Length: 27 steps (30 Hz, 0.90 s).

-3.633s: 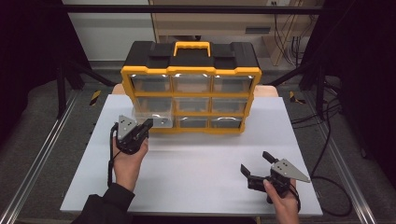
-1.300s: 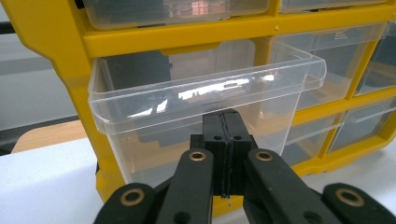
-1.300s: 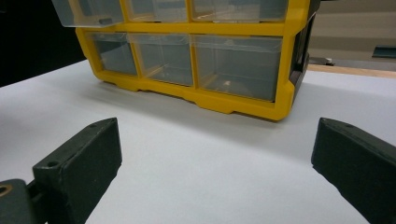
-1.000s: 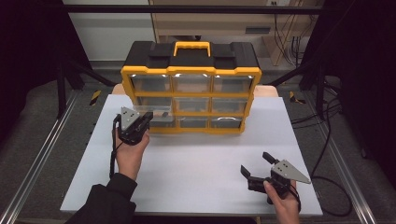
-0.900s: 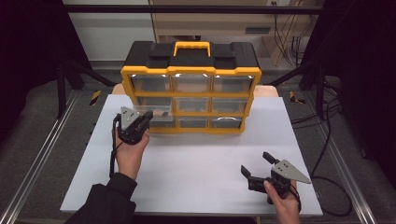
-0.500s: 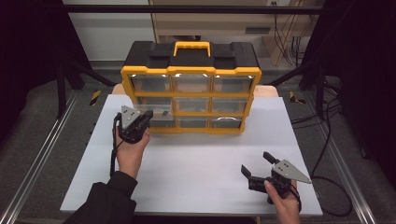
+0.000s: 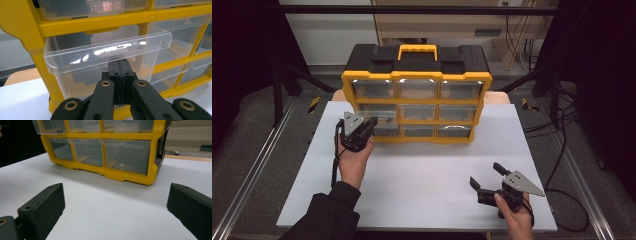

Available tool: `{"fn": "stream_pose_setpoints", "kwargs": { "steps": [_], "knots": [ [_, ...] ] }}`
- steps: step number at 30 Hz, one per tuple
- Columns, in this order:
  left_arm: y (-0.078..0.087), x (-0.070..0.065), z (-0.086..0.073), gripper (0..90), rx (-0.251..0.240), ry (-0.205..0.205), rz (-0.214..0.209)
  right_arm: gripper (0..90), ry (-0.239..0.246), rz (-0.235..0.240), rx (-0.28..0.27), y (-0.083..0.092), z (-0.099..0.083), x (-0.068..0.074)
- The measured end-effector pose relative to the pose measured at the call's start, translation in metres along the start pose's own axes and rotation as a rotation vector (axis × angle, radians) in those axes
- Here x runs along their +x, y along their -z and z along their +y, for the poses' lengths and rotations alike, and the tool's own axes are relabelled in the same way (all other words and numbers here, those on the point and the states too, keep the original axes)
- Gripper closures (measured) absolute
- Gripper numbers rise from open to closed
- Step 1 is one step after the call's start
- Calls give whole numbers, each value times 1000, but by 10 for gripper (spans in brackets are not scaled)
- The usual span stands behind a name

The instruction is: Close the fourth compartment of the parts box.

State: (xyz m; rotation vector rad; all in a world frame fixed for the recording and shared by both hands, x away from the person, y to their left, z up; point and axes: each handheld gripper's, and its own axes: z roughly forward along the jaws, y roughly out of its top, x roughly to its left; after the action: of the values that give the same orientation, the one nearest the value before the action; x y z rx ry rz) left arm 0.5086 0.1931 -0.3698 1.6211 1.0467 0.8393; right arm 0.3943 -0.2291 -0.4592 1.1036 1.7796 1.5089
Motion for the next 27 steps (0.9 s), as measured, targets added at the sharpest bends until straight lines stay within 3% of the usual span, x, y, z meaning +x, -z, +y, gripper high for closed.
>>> {"fn": "stream_pose_setpoints", "kwargs": {
  "steps": [27],
  "knots": [
    [-7, 1, 4, 900, 4, -3, 8, 20, -1, 0, 1, 0, 0, -1]
  ]
}}
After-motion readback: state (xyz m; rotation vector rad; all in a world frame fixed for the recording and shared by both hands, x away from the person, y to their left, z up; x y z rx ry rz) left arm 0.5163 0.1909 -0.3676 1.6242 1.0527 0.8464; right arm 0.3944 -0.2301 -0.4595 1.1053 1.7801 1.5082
